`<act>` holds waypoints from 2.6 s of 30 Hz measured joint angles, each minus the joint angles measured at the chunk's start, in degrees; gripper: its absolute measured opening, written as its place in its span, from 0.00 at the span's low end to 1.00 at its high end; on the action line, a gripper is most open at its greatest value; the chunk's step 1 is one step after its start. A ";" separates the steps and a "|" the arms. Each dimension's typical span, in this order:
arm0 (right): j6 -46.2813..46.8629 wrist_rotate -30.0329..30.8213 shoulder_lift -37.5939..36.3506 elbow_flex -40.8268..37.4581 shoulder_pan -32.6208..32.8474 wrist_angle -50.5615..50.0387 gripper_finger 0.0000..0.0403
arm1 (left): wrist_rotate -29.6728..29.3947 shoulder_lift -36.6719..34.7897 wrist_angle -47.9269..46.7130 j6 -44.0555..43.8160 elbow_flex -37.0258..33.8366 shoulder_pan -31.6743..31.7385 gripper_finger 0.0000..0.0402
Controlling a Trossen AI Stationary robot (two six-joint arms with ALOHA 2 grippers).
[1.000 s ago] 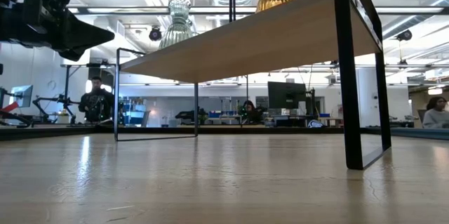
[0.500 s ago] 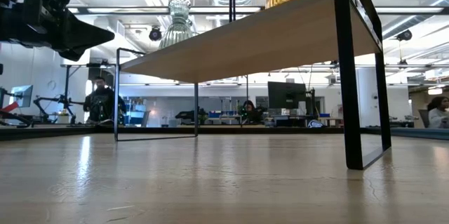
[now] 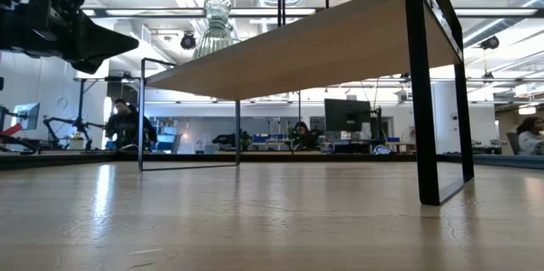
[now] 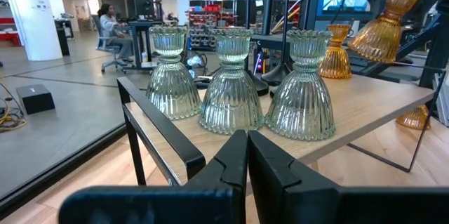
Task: Pick & Place candle stick holders
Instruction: Put the top orange candle holder on the shelf
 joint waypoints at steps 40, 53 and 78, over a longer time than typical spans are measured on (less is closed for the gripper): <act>32.14 8.55 3.91 -0.66 2.09 -0.18 0.28 | 0.00 0.02 0.00 0.00 0.00 -0.01 0.04; 43.74 11.25 7.05 -0.95 2.96 -5.53 0.28 | 0.00 0.02 0.01 -0.01 0.00 -0.01 0.04; 48.26 10.43 8.41 -2.00 3.24 -6.04 0.46 | 0.00 0.02 0.00 0.00 0.00 0.00 0.04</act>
